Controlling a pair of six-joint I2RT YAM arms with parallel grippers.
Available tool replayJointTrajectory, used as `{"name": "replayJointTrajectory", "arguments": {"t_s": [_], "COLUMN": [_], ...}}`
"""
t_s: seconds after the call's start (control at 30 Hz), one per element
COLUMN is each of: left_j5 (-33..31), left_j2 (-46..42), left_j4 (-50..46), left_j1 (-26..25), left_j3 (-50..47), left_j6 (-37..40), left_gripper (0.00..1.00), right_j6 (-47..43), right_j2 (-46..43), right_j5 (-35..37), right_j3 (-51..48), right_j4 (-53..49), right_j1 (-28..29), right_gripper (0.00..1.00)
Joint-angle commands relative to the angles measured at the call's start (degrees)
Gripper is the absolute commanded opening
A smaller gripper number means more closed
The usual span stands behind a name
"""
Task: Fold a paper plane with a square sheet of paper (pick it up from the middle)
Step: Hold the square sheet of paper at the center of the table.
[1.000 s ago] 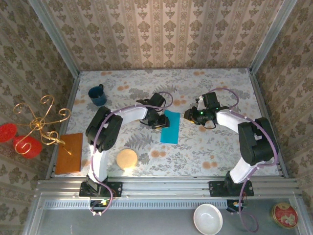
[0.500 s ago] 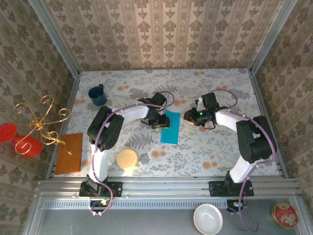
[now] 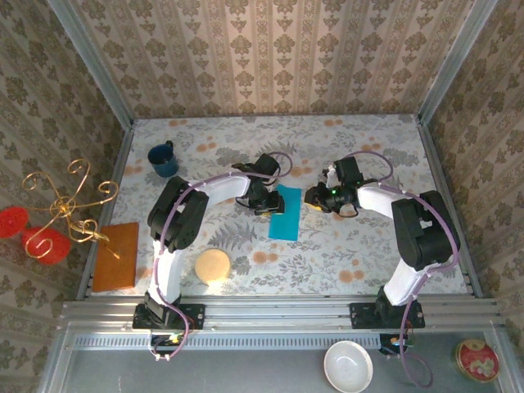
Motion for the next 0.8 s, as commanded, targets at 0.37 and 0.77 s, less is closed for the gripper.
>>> {"name": "replayJointTrajectory", "arguments": {"t_s": [0.37, 0.77], "left_j5": [-1.2, -0.6], "left_j2": [10.4, 10.5], "left_j4": [-1.4, -0.8], "left_j1": [-2.4, -2.4], "left_j3": [-4.4, -4.6], "left_j6": [-0.8, -1.1], "left_gripper": [0.43, 0.44], "right_j6": [-0.1, 2.6], "right_j2": [3.7, 6.5], "right_j5": [-5.6, -5.1], "right_j3": [1.0, 0.4], "right_j4": [0.7, 3.1], "right_j1": [4.0, 5.0], "right_gripper": [0.21, 0.14]}}
